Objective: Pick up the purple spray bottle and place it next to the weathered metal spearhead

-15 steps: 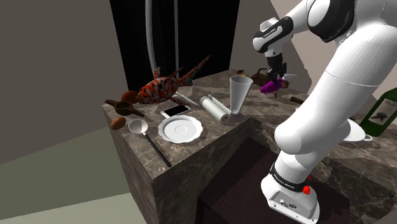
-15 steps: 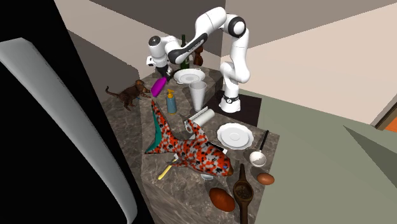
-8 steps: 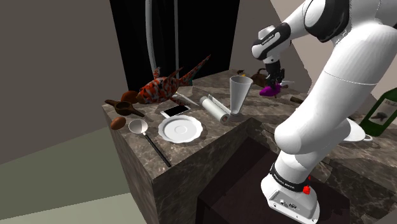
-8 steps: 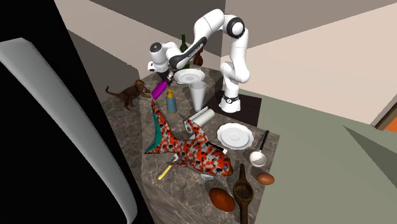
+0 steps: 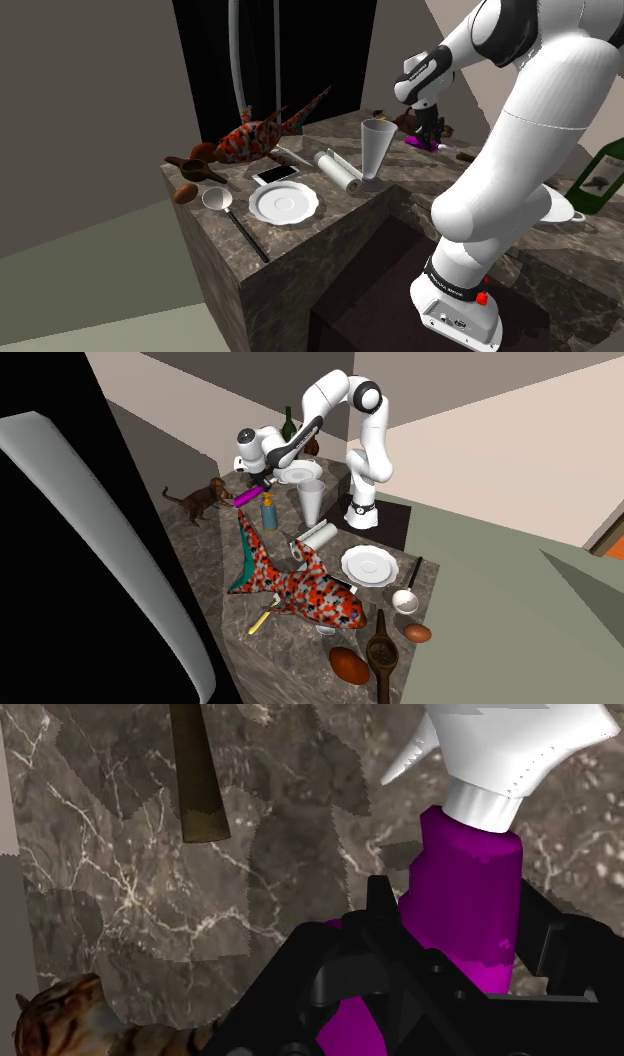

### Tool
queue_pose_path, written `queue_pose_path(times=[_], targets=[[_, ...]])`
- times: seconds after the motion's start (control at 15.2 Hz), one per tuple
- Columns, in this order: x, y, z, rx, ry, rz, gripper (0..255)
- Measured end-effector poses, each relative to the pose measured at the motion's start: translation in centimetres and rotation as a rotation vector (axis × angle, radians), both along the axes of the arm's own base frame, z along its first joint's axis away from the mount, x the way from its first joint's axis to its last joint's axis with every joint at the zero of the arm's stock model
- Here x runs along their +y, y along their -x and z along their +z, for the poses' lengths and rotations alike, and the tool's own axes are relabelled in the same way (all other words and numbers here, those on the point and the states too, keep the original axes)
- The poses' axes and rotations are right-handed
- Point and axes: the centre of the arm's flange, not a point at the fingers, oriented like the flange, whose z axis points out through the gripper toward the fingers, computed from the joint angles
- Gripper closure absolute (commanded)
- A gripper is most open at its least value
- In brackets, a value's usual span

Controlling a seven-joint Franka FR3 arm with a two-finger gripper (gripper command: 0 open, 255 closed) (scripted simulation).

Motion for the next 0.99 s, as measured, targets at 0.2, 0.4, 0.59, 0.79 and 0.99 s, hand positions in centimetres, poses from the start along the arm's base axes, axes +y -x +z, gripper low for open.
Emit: queue_pose_path(times=[0.2,0.4,0.59,0.79,0.99], targets=[[0.0,0.0,-0.1,-0.001,0.001,0.000,255],[0.0,0.0,-0.1,-0.001,0.001,0.001,0],[0.0,-0.1,-0.1,-0.002,0.002,0.002,0],[0.2,-0.2,0.5,-0.002,0.002,0.002,0],[0.5,-1.8,3.3,-0.003,0.003,0.002,0]])
